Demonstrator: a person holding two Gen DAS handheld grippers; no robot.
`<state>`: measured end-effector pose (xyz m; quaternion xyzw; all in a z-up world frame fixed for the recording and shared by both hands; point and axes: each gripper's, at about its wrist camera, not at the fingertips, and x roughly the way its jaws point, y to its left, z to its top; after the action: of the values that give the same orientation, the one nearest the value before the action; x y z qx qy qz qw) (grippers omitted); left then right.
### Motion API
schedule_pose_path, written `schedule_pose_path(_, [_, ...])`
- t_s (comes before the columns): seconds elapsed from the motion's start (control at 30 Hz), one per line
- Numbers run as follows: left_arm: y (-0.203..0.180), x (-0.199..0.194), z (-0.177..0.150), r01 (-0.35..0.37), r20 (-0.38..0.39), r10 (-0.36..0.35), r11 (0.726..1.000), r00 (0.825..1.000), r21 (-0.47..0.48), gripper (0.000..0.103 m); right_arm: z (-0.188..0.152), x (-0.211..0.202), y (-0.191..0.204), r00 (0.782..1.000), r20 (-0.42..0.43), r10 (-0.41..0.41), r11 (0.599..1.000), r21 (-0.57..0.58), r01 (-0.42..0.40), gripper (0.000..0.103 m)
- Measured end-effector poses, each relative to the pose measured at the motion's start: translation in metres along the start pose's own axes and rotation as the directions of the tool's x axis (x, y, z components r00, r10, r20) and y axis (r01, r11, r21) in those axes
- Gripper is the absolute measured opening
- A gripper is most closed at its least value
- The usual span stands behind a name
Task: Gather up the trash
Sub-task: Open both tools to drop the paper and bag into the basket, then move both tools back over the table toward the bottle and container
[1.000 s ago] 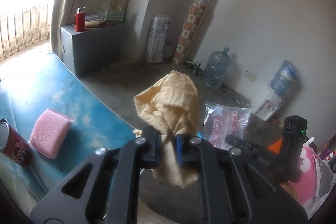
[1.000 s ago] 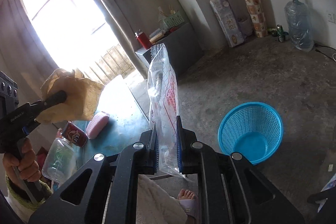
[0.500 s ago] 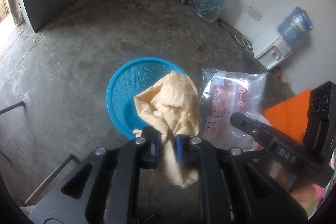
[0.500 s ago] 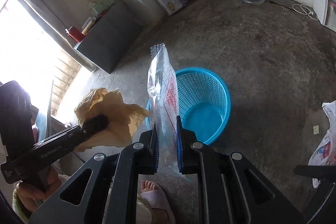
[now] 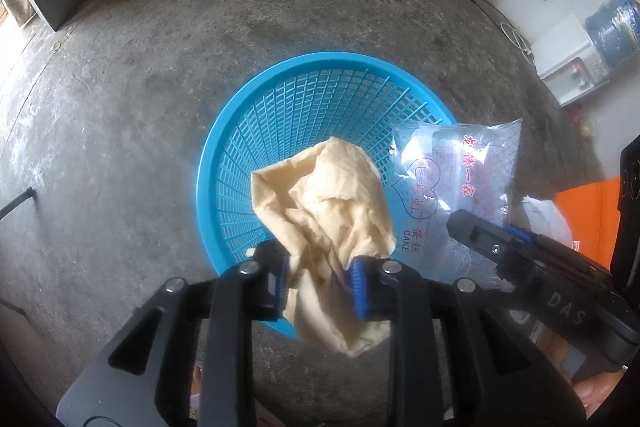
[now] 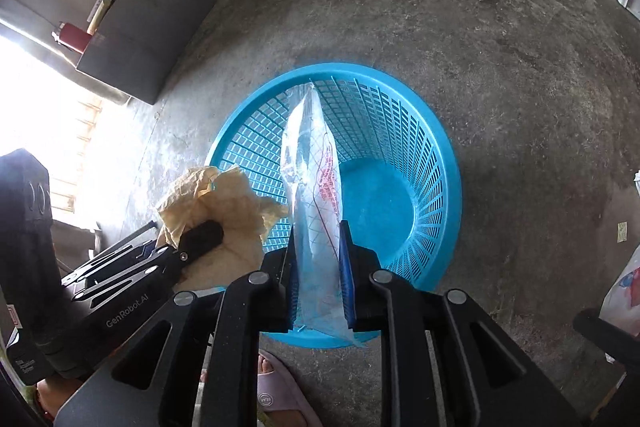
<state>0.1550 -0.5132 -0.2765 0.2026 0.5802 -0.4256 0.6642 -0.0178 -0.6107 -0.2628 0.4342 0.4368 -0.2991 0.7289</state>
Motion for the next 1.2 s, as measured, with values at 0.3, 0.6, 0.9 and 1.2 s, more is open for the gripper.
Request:
schedule_pose_path(0.3, [0.021, -0.004, 0.010, 0.032, 0.067, -0.029, 0.998, 0.997, -0.047, 0.055, 0.011, 0.001, -0.002, 0.997, 0.044, -0.056, 0.998, -0.017, 0.057, 0.042])
schedule_pose_path(0.6, [0.025, -0.028, 0.012, 0.071, 0.118, -0.061, 0.994, 0.991, -0.081, 0.065, -0.004, -0.029, -0.017, 0.994, 0.094, -0.057, 0.998, 0.010, 0.056, 0.042])
schedule_pose_path(0.9, [0.006, -0.100, 0.000, 0.174, 0.223, -0.155, 0.982, 0.962, -0.068, 0.068, -0.027, -0.083, -0.022, 0.986, 0.164, -0.026, 1.000, 0.015, 0.024, 0.042])
schedule_pose_path(1.2, [-0.046, -0.241, -0.070, 0.247, 0.385, -0.259, 0.966, 0.886, 0.080, 0.075, -0.072, -0.162, 0.004, 0.967, 0.252, 0.019, 0.996, -0.085, 0.002, 0.060])
